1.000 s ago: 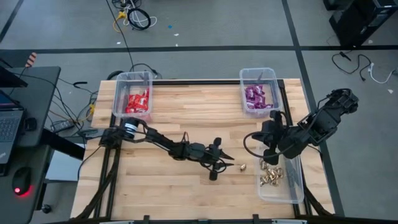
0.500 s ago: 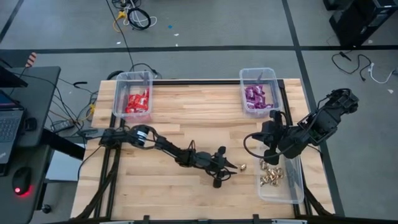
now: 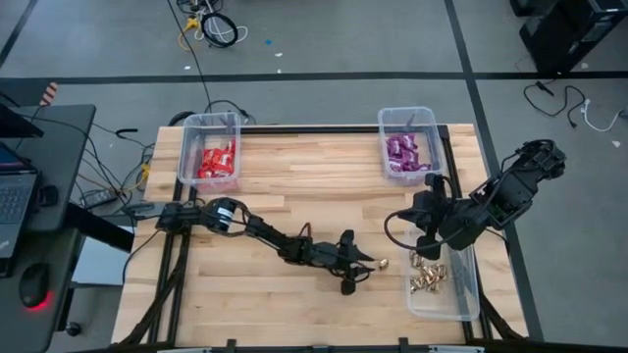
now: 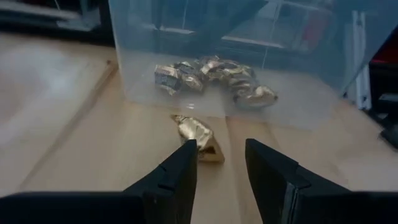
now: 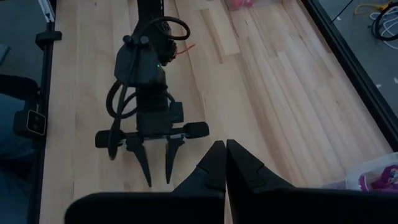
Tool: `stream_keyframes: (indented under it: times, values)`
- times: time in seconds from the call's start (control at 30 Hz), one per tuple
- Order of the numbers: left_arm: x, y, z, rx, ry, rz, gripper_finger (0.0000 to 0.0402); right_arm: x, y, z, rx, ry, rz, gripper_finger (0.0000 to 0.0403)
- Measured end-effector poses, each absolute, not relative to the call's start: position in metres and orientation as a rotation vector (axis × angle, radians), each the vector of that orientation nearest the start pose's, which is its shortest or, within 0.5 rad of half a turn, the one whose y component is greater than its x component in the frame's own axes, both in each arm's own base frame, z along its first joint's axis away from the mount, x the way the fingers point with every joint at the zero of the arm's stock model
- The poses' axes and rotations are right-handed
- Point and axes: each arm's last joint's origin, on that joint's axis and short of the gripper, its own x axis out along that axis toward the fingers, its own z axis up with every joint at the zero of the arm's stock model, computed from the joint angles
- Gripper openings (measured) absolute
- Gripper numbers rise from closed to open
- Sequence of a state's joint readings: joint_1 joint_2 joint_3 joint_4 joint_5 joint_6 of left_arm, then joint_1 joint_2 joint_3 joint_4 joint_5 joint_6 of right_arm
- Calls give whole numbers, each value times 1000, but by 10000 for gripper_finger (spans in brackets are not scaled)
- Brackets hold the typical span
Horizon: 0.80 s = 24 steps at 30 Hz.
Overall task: Sort candy
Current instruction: Put the yellow candy into the bottom right transparent bin
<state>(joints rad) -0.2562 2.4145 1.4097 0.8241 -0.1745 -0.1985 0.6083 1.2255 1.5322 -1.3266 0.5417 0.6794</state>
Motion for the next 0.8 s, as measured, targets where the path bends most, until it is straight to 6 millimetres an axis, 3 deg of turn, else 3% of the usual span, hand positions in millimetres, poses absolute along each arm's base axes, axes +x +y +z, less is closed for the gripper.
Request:
stream_keyframes:
  times: [0.33,0.8]
  values:
    - [494,-125,103,-184,222,4,142,168,99,404,83,816,-225,0]
    - [495,-121,86,-212,219,47,142,168,99,404,75,816,-221,0]
